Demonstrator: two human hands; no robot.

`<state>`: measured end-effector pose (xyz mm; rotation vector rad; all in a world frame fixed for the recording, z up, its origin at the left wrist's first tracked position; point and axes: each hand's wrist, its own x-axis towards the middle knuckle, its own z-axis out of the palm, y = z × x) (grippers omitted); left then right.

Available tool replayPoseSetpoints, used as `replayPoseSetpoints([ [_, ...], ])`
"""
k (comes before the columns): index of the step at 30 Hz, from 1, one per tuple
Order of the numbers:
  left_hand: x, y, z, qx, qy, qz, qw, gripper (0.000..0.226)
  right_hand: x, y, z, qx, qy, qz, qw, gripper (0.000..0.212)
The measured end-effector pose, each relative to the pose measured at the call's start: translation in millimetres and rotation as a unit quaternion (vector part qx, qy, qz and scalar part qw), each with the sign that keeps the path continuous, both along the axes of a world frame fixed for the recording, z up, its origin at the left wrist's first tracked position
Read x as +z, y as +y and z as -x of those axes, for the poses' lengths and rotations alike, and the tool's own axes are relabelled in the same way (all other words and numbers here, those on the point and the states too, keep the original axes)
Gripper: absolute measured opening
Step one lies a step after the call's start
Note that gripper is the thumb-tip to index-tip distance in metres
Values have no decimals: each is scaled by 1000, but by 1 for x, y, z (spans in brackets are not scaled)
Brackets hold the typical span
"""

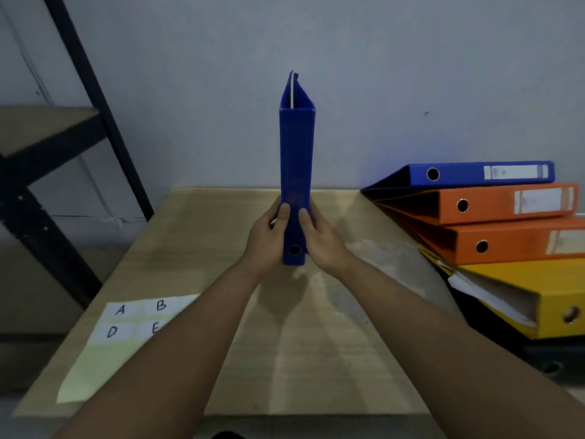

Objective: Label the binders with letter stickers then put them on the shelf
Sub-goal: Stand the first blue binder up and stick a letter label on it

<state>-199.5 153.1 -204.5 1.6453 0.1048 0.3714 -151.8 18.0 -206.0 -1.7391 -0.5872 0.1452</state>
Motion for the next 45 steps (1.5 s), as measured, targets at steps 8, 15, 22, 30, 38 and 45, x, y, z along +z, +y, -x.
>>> replayPoseSetpoints([
  [8,-37,-8,58,-9,-44,-93,995,47,-50,-12,45,2,-26,-1,1000,63],
  [15,-42,-6,103,2,-40,-97,994,51,-55,-14,85,-21,-46,20,999,56],
  [22,-40,9,116,-4,-34,-92,995,54,-61,2,91,-21,-30,19,999,58],
  [30,-40,65,116,24,-39,-108,993,54,-57,57,86,22,-4,7,1000,61],
  [38,-35,127,126,52,-41,-100,993,52,-60,121,83,70,21,-14,997,64],
  [45,-34,158,117,56,-27,-92,994,41,-71,145,88,20,69,-103,992,64],
])
